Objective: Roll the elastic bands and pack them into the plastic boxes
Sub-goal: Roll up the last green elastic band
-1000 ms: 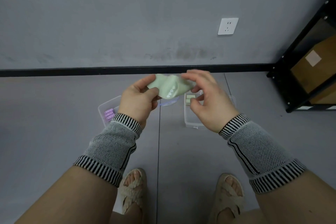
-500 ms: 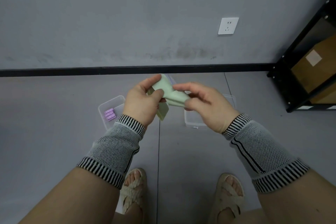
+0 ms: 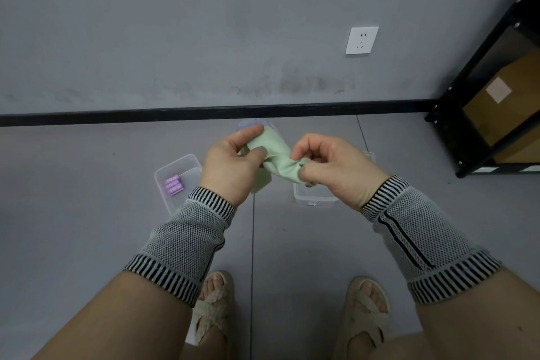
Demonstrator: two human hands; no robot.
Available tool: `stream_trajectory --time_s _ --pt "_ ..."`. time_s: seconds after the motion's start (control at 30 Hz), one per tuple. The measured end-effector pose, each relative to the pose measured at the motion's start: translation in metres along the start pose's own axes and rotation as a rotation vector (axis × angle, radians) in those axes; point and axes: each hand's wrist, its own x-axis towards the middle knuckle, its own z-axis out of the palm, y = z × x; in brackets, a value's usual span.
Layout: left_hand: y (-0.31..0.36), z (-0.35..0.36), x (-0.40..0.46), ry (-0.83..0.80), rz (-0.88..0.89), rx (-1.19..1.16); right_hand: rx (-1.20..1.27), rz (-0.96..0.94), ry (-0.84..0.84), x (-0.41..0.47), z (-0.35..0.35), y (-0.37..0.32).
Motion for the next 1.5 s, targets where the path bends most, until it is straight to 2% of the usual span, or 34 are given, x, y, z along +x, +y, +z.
stream_trajectory --time_s 0.2,0.33,0.43,0.6,0.67,0.83,0.9,0.97,1.07,1.17,1.33,1.5 --pt "-0.003 -0.003 0.004 0.020 -0.029 -0.032 -0.128 0.009 -0.034 0.000 -0.001 0.005" --pt "-0.003 0.000 0.004 0.003 -0.060 -0.079 -0.209 -0.043 0.022 -0.002 0.001 0.005" --pt "-0.002 0.003 0.003 0.033 -0.102 -0.160 -0.191 -0.126 0.232 0.001 0.005 0.008" --pt "-0.001 0.009 0.000 0.091 -0.099 -0.163 -0.284 -0.229 0.787 0.006 0.013 0.007" --pt "-0.002 0.012 -0.001 0.096 -0.091 -0.151 -0.363 -0.253 0.855 0.005 0.015 0.004" --pt "0.000 0.009 0.001 0.157 -0.075 -0.187 -0.584 -0.373 0.895 0.005 0.021 0.009" --pt "0.001 0.007 0.000 0.173 -0.077 -0.215 -0.587 -0.313 0.887 0.004 0.019 0.007" --pt "0.000 0.005 0.002 0.172 -0.081 -0.251 -0.577 -0.193 0.709 0.004 0.015 0.006" --pt "0.000 -0.002 0.004 0.167 -0.074 -0.296 -0.501 -0.112 0.395 -0.001 0.010 0.009" --pt "0.003 -0.004 0.002 0.117 -0.046 -0.308 -0.303 -0.058 0.262 -0.006 0.010 0.011" --pt "0.008 0.001 -0.004 0.060 -0.003 -0.284 -0.052 -0.069 0.344 -0.001 0.013 0.014" --pt "0.007 0.000 -0.003 0.080 0.059 -0.150 0.016 -0.051 0.455 0.000 0.007 0.013"
